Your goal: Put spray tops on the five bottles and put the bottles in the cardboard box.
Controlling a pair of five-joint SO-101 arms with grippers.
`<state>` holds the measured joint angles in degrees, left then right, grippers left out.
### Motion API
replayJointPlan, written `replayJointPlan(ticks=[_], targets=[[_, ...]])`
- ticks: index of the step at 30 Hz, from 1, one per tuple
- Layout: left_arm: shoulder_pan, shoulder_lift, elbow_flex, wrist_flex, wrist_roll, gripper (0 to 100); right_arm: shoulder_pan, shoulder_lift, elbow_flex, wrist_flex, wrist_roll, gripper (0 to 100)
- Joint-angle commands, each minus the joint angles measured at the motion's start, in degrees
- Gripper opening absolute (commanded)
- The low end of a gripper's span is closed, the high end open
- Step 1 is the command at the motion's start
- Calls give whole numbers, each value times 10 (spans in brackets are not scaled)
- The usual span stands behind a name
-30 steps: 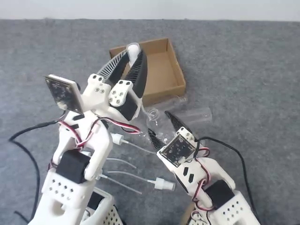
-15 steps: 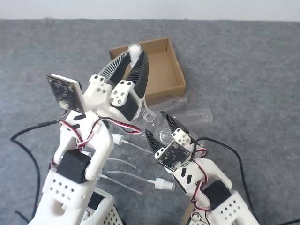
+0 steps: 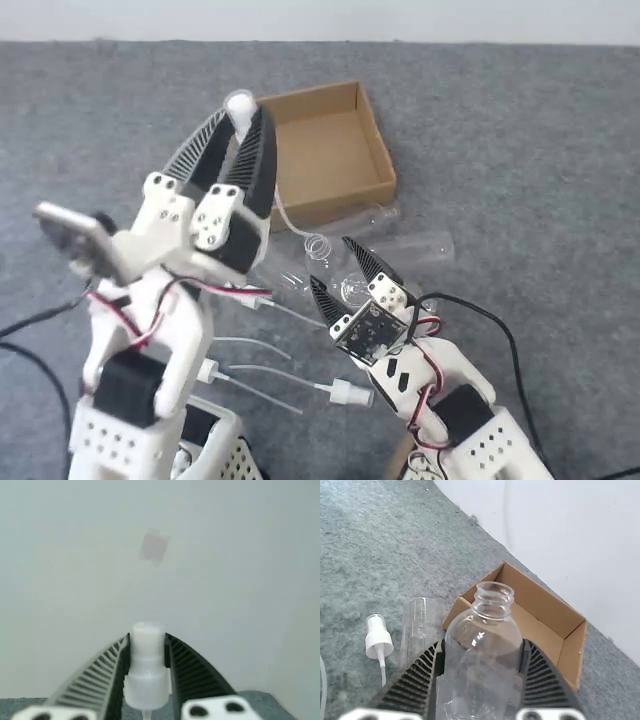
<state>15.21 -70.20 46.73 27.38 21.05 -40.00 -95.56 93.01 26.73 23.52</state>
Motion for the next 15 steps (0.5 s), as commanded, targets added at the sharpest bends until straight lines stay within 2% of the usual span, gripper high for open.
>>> replayJointPlan(ticks=[1, 11, 15], targets=[[-4, -11, 2, 2, -4, 11, -1, -9, -7, -12, 7, 70], [-3, 57, 3, 2, -2, 11, -2, -9, -6, -11, 6, 70], [18, 79, 6, 2, -2, 11, 0, -9, -6, -11, 6, 70]])
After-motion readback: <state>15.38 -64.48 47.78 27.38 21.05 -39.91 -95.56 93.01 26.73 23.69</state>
